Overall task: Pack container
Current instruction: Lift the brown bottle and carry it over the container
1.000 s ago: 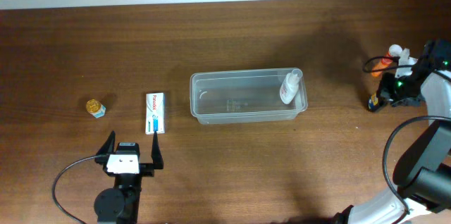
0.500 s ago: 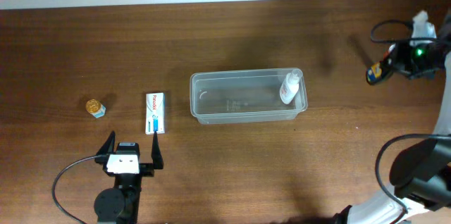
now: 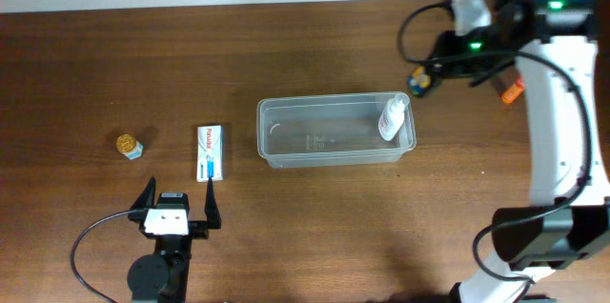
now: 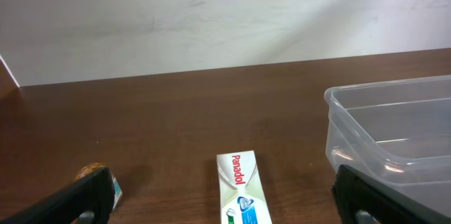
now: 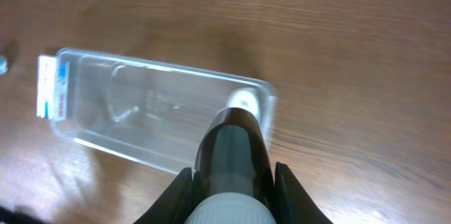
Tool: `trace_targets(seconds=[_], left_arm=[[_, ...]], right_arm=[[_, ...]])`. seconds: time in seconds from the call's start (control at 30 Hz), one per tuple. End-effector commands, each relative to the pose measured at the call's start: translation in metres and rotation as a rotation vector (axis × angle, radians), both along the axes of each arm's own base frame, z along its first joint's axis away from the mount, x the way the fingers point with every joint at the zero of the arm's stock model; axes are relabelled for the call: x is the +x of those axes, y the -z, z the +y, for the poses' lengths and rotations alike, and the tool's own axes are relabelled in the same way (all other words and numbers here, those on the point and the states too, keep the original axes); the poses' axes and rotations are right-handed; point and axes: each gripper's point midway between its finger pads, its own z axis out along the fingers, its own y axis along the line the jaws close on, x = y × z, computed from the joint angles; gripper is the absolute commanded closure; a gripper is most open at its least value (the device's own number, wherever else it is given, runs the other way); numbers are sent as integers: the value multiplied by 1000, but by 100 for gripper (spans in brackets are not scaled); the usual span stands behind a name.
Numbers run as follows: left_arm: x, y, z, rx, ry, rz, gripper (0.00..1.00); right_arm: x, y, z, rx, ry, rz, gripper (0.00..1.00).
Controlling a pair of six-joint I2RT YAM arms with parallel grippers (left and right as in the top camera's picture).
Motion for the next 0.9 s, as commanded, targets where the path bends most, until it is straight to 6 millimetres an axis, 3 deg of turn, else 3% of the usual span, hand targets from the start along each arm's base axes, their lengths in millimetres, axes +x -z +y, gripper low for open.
trace_targets(seconds=[0.0, 0.23, 0.53, 0.87], left_arm=[[0, 1, -1, 15, 8, 1, 1], [0, 1, -1, 15, 8, 0, 1], [0, 1, -1, 15, 8, 1, 1], [0, 1, -1, 15, 8, 1, 1]], right_arm=[[-1, -16, 22, -19, 33, -35, 75], [-3, -5, 53, -104, 100, -13, 75], [2, 34, 82, -170, 126, 68, 75], [9, 73, 86, -192, 163, 171, 75]])
